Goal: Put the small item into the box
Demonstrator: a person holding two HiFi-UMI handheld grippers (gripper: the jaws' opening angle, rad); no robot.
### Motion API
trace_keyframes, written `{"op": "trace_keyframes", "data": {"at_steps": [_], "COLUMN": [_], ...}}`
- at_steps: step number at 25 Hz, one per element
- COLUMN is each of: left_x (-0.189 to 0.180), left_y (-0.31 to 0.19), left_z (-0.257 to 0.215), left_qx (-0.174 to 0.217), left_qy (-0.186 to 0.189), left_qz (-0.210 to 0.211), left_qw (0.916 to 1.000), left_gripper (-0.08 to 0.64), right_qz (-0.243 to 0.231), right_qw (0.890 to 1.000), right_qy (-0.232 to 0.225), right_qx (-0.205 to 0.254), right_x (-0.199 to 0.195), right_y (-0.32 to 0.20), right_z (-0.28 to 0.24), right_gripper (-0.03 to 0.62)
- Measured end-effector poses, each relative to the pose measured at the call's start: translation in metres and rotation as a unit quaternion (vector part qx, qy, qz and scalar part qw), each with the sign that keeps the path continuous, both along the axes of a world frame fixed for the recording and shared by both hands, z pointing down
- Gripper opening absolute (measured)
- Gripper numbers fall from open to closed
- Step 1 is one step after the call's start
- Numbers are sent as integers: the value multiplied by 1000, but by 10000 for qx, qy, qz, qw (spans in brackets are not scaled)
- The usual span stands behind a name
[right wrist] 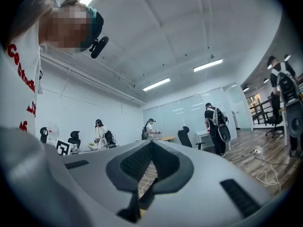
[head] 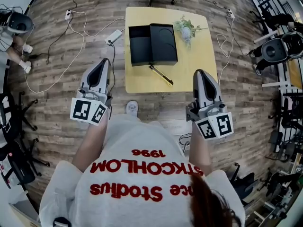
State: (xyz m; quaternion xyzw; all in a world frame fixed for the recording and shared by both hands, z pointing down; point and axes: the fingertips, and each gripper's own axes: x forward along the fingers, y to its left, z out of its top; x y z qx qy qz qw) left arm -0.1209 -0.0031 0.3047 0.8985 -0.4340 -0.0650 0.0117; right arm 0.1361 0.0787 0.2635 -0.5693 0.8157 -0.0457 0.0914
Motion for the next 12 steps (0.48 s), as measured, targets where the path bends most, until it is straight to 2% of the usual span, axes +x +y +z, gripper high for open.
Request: {"op": "trace_keyframes", "data": {"at_steps": [5,12], "left_x": [-1,-5], "left_y": [-42,-72], "left_z": [-10,0], "left_qx": [87,-59], "left_qy": [37,31], "left_qz": [163,302], "left_qw": [9998,9995], "left_gripper": [6,6], "right_qz": [171,327], "right_qw": [9998,9993], "right_qy": [2,29], "right_qx": [-29,-189], "right_x": [-1,-6], "right_y": [-30,-54], "right_z": [-5,4], "right_gripper": [5,5]}}
